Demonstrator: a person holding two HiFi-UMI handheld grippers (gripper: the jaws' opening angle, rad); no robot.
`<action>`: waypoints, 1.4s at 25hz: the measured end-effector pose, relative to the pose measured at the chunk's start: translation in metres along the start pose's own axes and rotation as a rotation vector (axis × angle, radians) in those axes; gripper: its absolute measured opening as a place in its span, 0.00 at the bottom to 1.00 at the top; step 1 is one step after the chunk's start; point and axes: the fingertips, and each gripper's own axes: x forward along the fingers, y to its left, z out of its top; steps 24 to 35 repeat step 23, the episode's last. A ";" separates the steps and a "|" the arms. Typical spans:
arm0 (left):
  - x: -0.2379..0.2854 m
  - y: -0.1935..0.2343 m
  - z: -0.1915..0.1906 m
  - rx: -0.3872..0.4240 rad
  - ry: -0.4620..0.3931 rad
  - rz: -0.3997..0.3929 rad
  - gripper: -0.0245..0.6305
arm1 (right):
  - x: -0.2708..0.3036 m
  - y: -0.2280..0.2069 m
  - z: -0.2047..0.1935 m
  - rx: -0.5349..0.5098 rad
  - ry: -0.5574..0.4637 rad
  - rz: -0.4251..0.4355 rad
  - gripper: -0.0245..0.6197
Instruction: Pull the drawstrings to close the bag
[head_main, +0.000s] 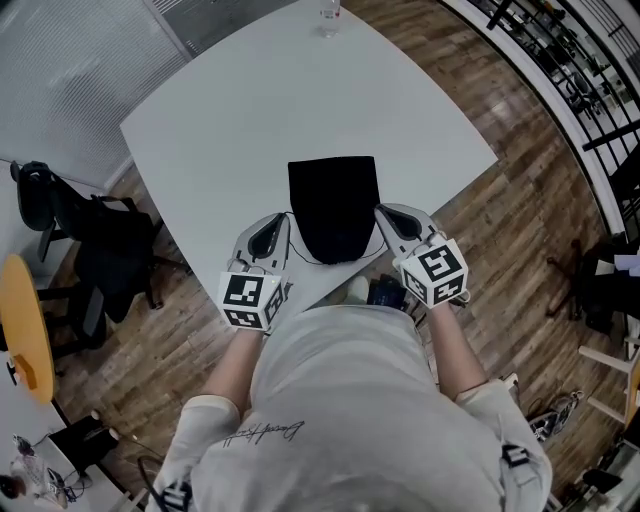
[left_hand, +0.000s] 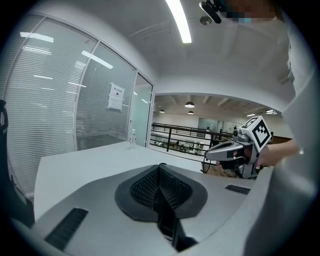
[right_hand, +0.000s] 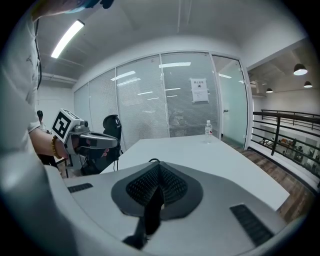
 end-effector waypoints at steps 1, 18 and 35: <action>0.000 0.000 0.000 0.004 0.001 -0.003 0.06 | 0.000 0.000 0.000 0.006 -0.003 0.003 0.07; -0.003 0.008 0.003 0.008 -0.007 -0.005 0.06 | 0.002 -0.003 0.002 0.002 -0.011 -0.001 0.07; -0.005 0.005 0.002 -0.006 -0.007 -0.005 0.06 | -0.001 -0.001 0.000 0.002 -0.007 0.002 0.07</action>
